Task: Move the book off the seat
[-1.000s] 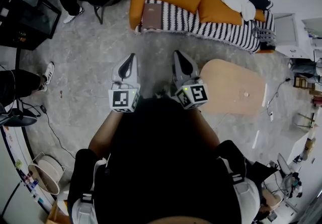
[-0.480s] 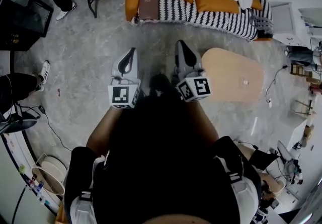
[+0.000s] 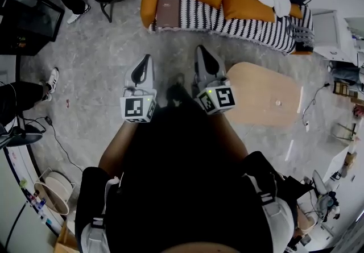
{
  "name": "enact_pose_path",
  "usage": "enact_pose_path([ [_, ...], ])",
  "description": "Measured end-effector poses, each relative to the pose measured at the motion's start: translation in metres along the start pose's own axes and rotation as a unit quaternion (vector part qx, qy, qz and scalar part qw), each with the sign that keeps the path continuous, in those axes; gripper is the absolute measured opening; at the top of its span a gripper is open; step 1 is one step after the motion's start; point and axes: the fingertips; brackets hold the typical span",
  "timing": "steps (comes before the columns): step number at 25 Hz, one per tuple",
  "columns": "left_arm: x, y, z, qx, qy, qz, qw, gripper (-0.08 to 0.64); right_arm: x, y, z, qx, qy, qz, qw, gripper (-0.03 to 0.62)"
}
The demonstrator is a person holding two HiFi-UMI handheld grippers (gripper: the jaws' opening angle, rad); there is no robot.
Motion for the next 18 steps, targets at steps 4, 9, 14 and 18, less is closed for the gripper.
enact_pose_path([
  [4, 0.011, 0.022, -0.001, -0.004, 0.001, 0.015, 0.9999, 0.006, 0.024, 0.01, -0.001, -0.011, 0.007, 0.015, 1.0, 0.008],
  [9, 0.016, 0.049, -0.012, -0.022, -0.006, 0.04, 0.9989, 0.006, 0.049, 0.026, -0.002, -0.019, 0.012, 0.037, 0.999, 0.008],
  [14, 0.023, 0.072, -0.026, -0.033, -0.005, 0.058, 0.9978, 0.006, 0.071, 0.04, -0.006, -0.023, 0.009, 0.058, 0.998, 0.008],
  [18, 0.023, 0.088, -0.032, -0.038, 0.001, 0.073, 0.9966, 0.006, 0.092, 0.052, -0.014, -0.034, 0.014, 0.064, 0.997, 0.008],
])
Point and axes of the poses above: the fingertips, and each gripper's own axes: y forward along the fingers, x to its right, z out of its top, and after that the axes turned 2 degrees about x, right-handed
